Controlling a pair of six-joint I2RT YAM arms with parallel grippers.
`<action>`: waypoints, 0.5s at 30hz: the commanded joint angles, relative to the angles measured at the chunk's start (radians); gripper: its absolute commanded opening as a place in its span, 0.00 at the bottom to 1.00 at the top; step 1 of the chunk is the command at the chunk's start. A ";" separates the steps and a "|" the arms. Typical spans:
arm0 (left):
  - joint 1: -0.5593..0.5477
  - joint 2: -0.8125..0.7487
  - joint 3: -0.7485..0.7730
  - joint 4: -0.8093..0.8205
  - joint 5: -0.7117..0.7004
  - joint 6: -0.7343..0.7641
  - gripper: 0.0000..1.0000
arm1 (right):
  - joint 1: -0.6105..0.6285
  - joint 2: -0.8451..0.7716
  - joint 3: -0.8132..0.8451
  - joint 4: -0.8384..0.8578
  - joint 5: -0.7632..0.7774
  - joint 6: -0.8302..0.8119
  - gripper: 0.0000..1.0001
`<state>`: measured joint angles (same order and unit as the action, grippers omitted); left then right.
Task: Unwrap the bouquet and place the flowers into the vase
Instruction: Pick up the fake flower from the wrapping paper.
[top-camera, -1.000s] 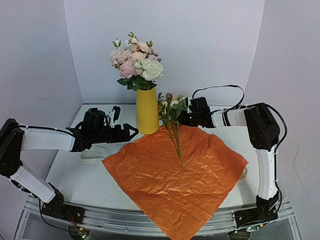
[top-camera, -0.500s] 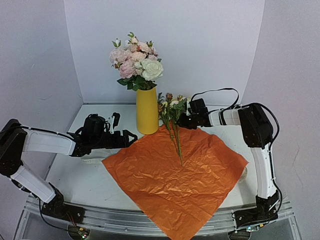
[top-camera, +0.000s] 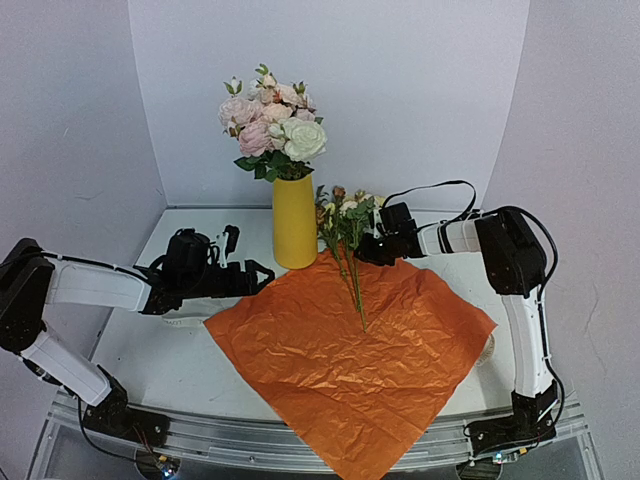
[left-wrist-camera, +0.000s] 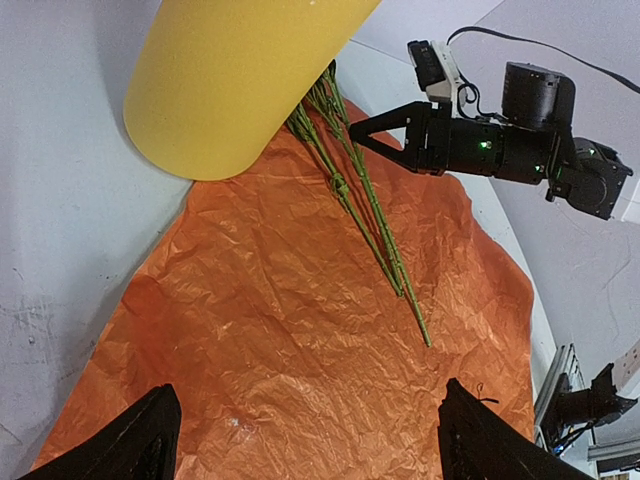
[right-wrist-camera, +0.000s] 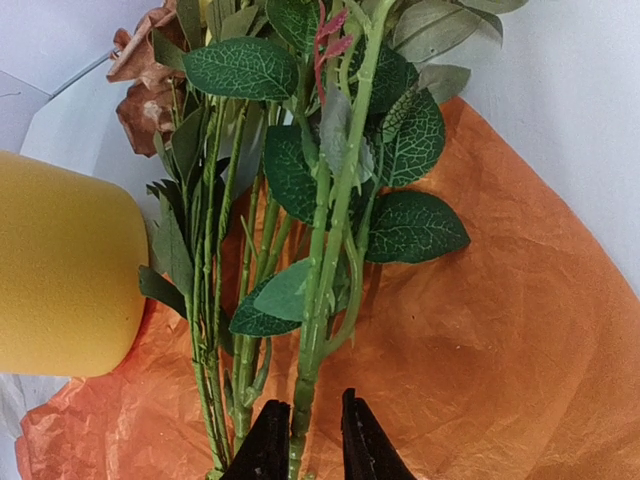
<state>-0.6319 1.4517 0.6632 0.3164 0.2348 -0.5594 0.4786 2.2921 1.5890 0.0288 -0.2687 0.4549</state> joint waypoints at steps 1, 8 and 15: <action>0.000 -0.038 -0.010 0.042 0.012 -0.009 0.90 | 0.005 0.019 0.008 0.005 -0.036 0.008 0.20; 0.000 -0.040 -0.017 0.044 0.012 -0.010 0.90 | 0.005 0.020 0.010 0.005 -0.073 0.015 0.19; 0.000 -0.054 -0.029 0.044 0.013 -0.009 0.90 | 0.005 0.022 0.009 0.006 -0.099 0.017 0.03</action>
<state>-0.6319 1.4372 0.6437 0.3241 0.2363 -0.5594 0.4786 2.3058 1.5890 0.0284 -0.3496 0.4641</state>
